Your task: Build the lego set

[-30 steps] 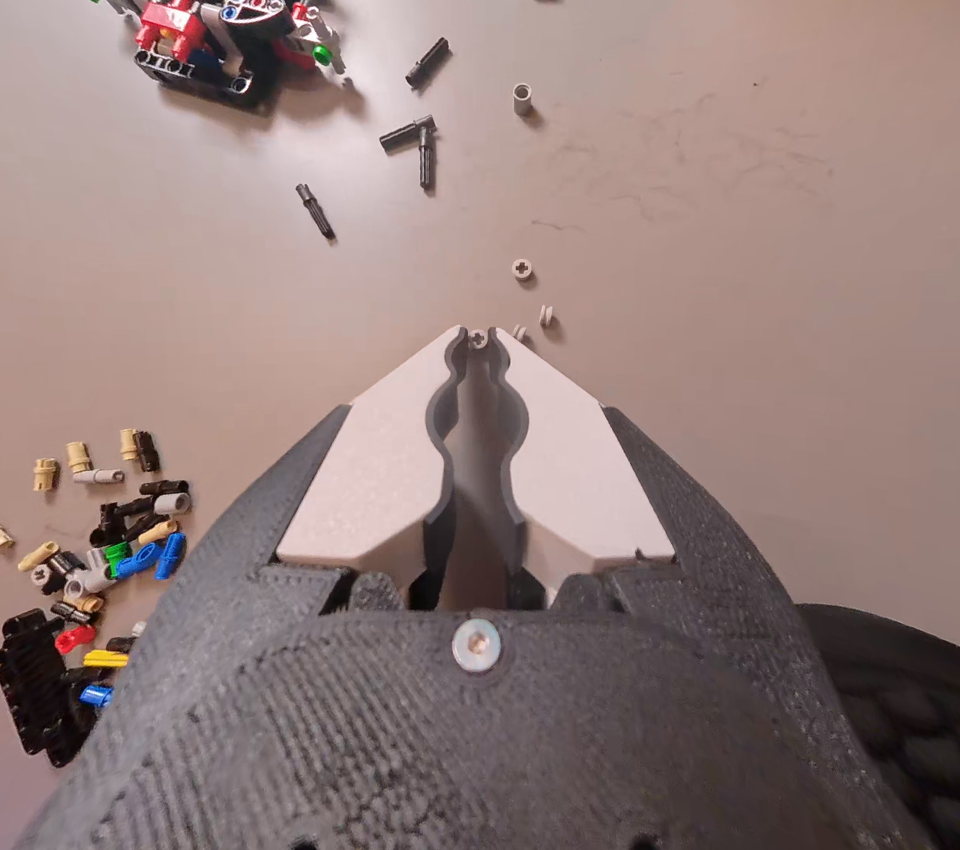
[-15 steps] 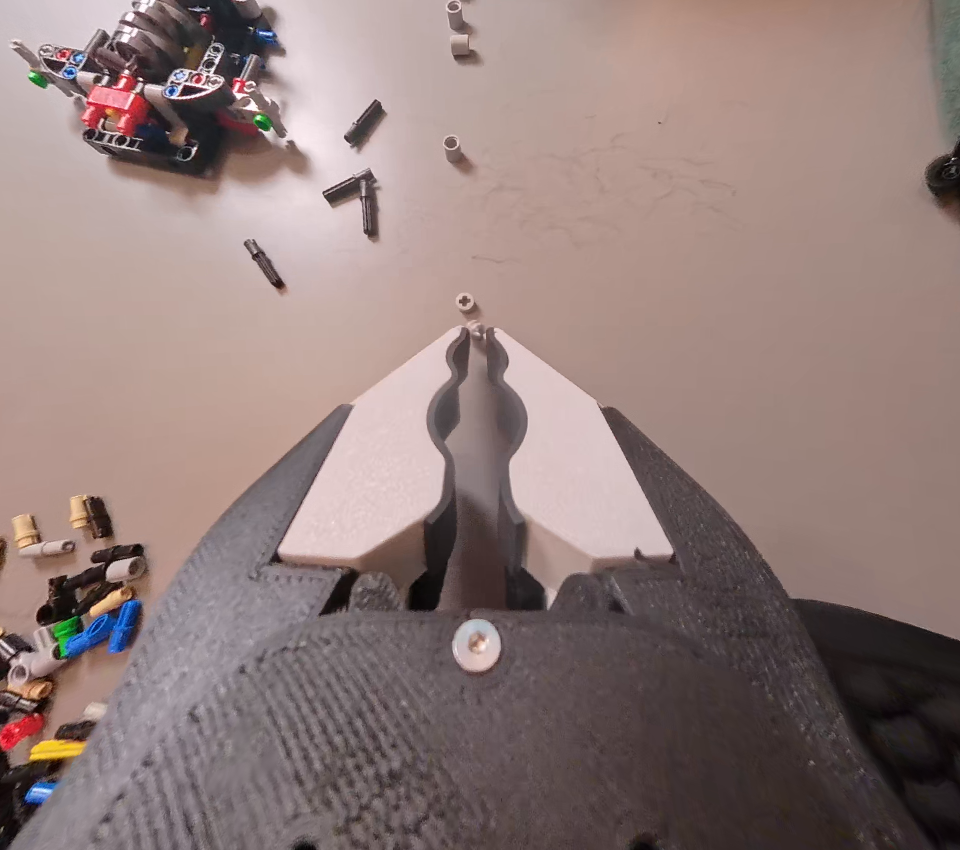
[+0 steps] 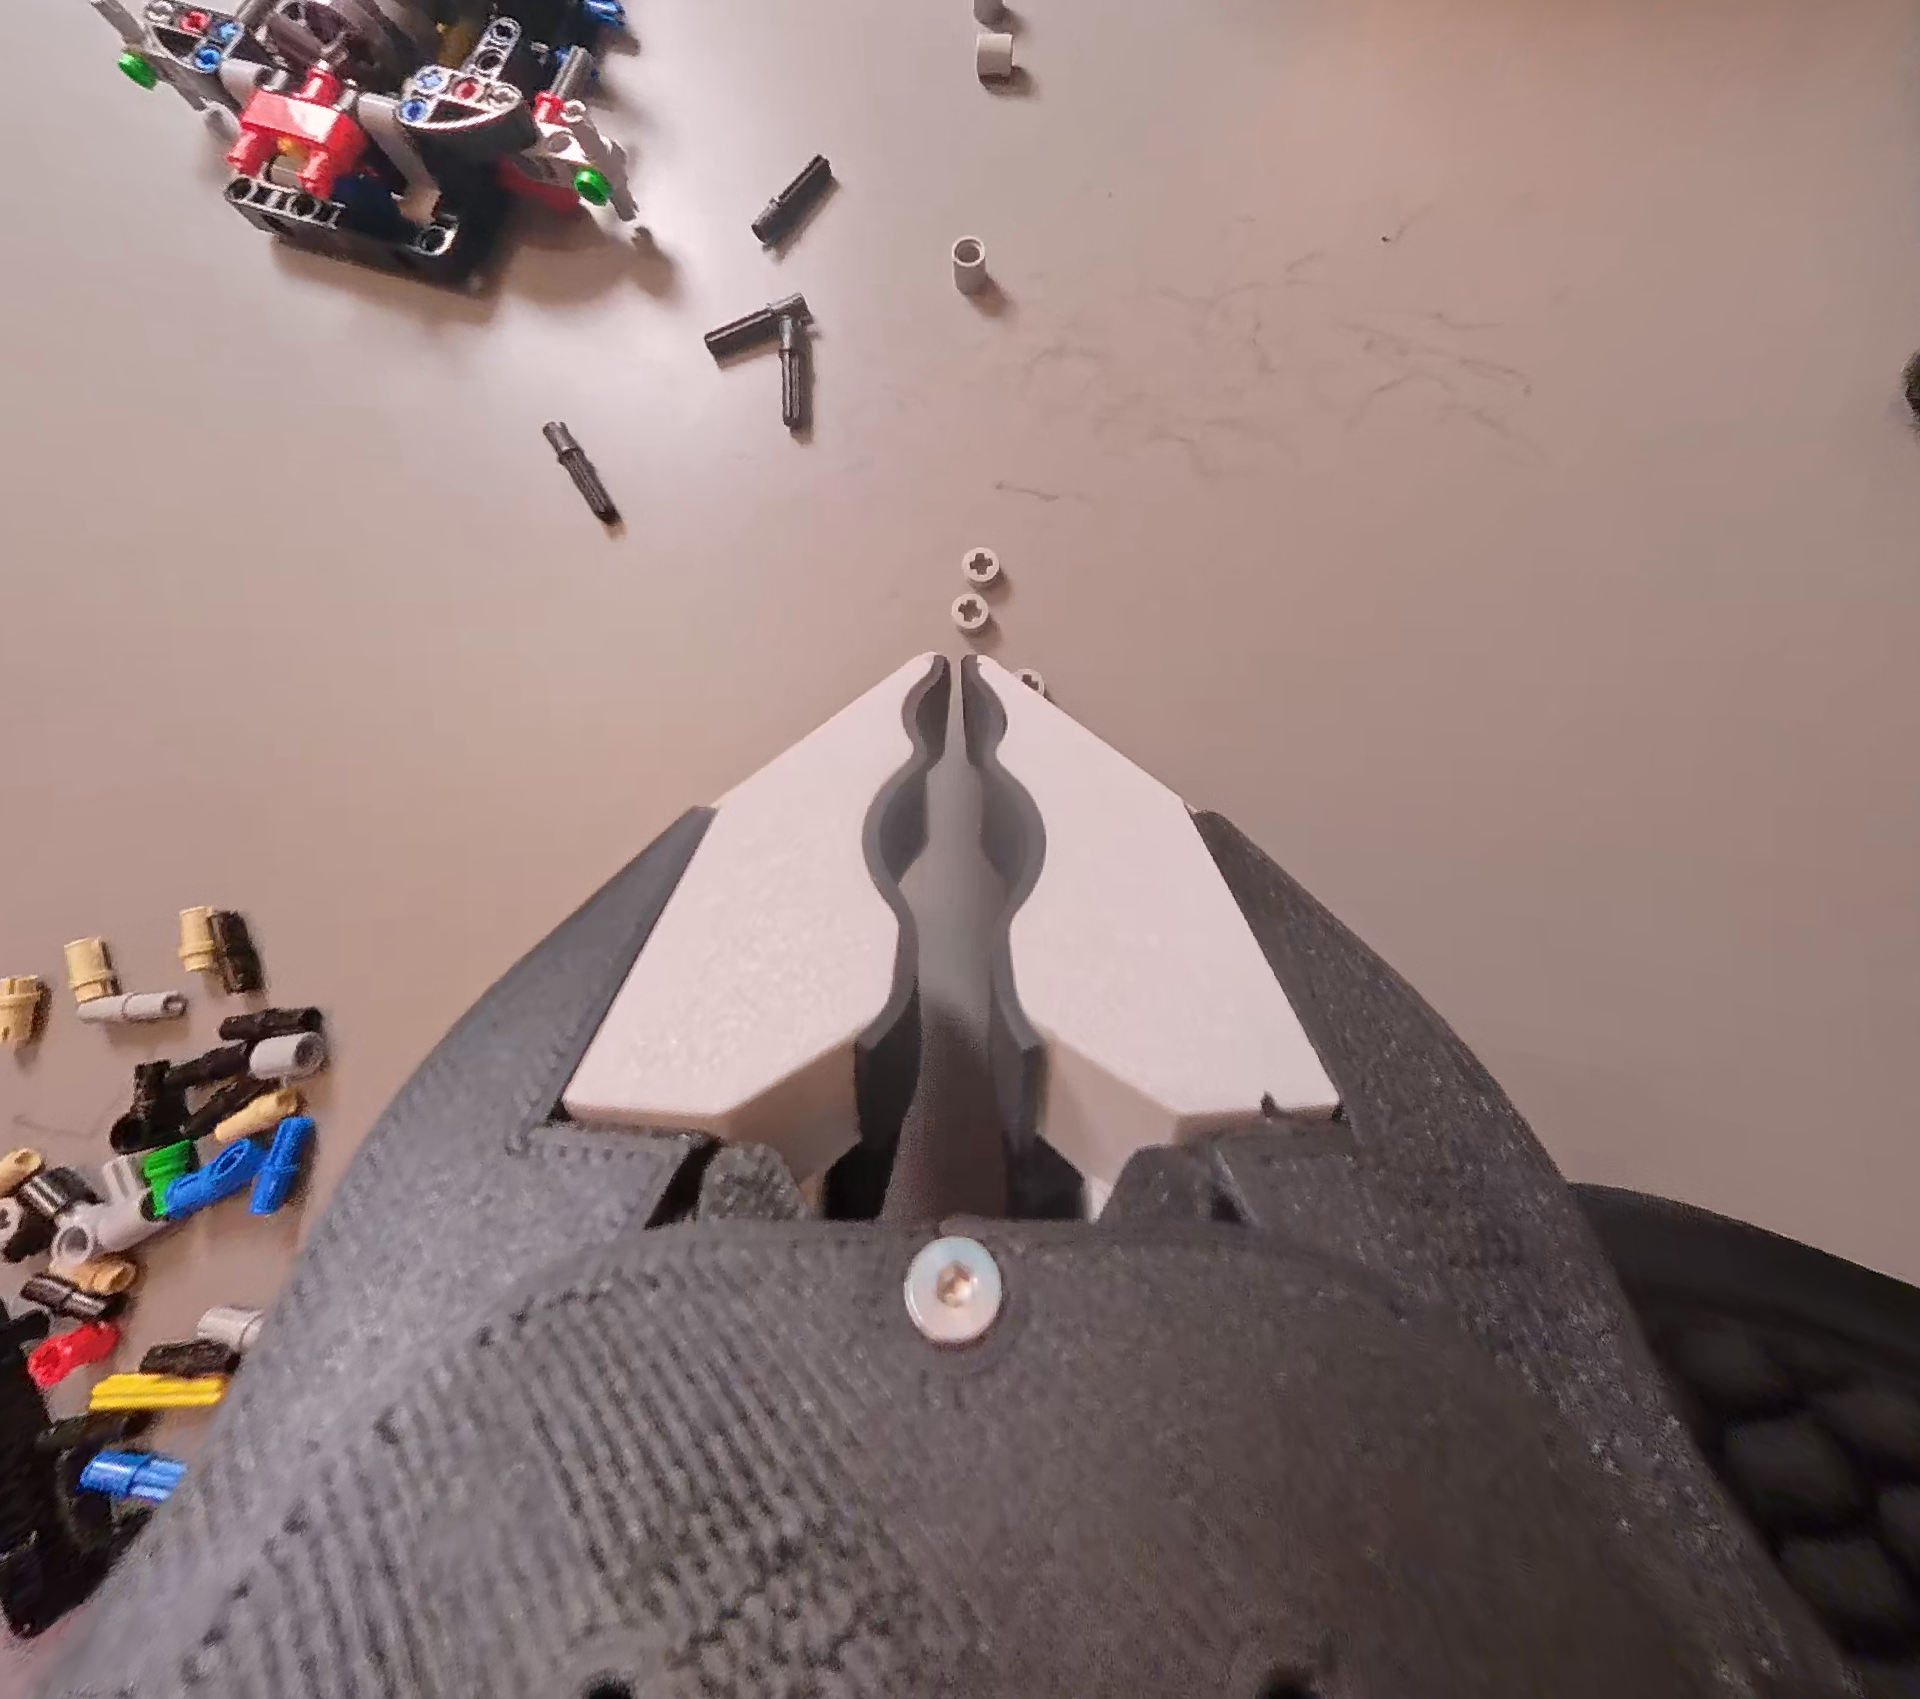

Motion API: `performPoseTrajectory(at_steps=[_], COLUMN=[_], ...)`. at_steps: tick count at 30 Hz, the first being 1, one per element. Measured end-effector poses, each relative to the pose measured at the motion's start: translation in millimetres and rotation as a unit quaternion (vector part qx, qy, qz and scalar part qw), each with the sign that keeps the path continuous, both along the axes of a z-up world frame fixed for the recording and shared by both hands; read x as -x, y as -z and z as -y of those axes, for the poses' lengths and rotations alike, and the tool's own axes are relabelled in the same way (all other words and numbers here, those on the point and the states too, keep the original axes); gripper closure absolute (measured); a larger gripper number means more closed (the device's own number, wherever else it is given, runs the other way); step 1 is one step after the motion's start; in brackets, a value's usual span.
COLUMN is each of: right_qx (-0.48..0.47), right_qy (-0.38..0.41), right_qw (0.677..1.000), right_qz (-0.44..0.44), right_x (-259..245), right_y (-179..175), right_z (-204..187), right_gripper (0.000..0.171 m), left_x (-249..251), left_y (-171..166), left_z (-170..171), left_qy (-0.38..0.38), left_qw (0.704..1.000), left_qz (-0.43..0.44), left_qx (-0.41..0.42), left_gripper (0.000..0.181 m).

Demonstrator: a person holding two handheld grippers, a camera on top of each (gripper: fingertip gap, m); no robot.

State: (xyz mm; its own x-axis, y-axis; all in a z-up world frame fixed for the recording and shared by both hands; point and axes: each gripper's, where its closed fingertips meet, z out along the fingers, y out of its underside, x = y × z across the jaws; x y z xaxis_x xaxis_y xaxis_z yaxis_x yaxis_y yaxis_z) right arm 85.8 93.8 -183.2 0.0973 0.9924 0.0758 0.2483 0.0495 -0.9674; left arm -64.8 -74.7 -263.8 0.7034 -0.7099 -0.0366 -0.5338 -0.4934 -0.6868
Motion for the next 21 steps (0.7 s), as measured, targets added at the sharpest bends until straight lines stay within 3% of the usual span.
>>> performPoseTrajectory(at_steps=[12, 21], right_qx=[-0.002, -0.006], right_qy=[-0.003, -0.005], right_qw=[1.0, 1.0], right_qz=[0.0, 0.002], right_x=[0.0, 0.4], right_y=[-0.8, -0.8], right_z=[1.2, 2.9], right_gripper=[0.151, 0.151], left_x=[30.8, 3.6], left_y=[7.4, 8.2], left_z=[-1.1, -4.9], left_qy=[-0.058, -0.015], left_qw=[0.998, 1.0], left_qz=[-0.021, 0.002], left_qx=[0.006, 0.004], left_gripper=[0.172, 0.181])
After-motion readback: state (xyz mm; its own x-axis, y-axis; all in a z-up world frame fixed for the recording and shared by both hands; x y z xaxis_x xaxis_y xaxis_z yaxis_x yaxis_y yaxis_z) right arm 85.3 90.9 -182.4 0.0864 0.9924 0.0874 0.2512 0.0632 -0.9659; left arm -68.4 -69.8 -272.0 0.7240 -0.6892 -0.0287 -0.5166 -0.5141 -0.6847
